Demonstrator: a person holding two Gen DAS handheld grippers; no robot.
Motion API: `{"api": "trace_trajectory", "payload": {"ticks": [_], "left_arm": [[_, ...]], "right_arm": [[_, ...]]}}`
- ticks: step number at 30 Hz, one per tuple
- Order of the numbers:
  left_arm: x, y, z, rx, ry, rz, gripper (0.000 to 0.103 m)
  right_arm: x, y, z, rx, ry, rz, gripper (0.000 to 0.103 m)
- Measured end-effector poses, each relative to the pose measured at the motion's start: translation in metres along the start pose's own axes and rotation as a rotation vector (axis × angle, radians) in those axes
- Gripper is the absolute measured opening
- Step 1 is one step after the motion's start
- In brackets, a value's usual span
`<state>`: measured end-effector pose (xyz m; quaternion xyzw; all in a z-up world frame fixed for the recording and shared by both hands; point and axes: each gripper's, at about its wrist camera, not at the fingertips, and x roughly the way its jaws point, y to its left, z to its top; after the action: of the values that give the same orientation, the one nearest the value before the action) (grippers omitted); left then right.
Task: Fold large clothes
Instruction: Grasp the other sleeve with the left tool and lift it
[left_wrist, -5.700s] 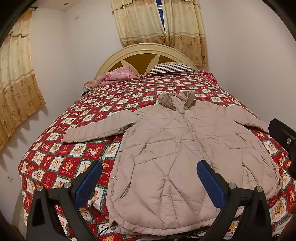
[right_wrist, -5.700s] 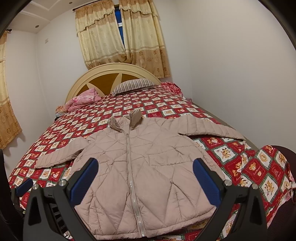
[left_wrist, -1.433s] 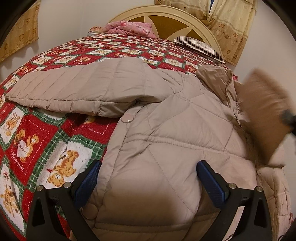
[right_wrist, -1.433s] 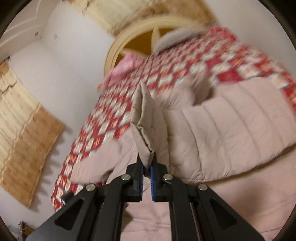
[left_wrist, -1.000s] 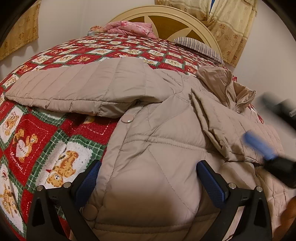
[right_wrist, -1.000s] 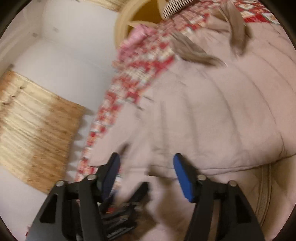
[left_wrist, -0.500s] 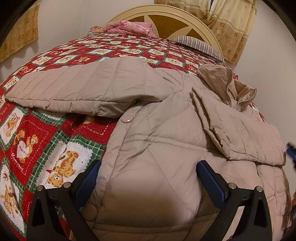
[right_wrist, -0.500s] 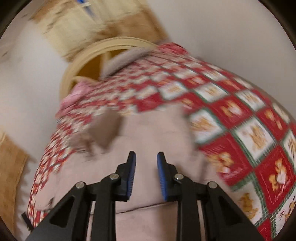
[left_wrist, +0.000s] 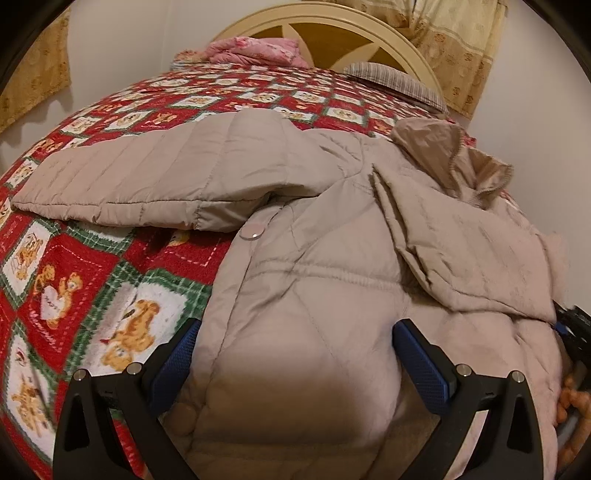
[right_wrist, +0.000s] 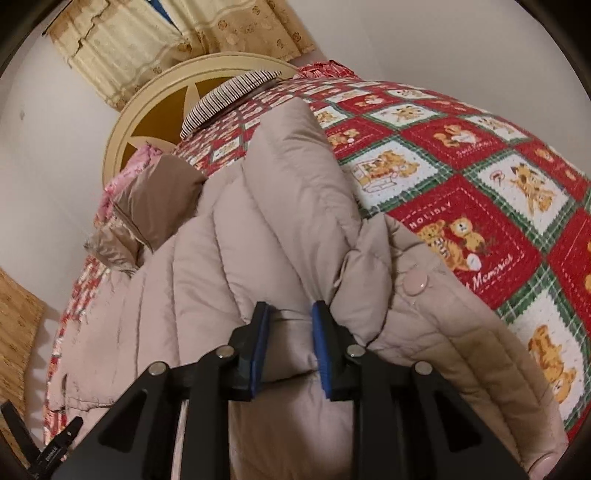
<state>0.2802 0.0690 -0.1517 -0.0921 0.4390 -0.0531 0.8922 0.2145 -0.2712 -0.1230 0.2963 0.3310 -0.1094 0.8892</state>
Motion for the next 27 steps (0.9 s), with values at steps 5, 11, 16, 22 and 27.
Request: {"api": "trace_trajectory", "payload": {"ticks": [5,11,16,22,27], "left_arm": [[-0.057,0.059,0.014,-0.127,-0.16,0.014,0.102],[-0.08,0.191,0.057,-0.492,-0.277,0.26,0.102],[-0.036,0.27,0.079,-0.692,-0.207,0.358,0.102],[-0.001,0.278,0.084,-0.724,-0.191,0.353,0.097],[0.011,0.269,0.09,-0.631,-0.198,0.401,0.052]], "right_arm": [[-0.01,-0.011,-0.006,0.023,-0.022,0.104,0.05],[-0.013,0.006,-0.007,-0.055,-0.046,0.116,0.081],[-0.009,0.008,-0.007,-0.064,-0.037,0.099,0.081],[-0.006,0.011,-0.008,-0.074,-0.031,0.08,0.081],[-0.005,0.012,-0.009,-0.077,-0.03,0.072,0.081]]}}
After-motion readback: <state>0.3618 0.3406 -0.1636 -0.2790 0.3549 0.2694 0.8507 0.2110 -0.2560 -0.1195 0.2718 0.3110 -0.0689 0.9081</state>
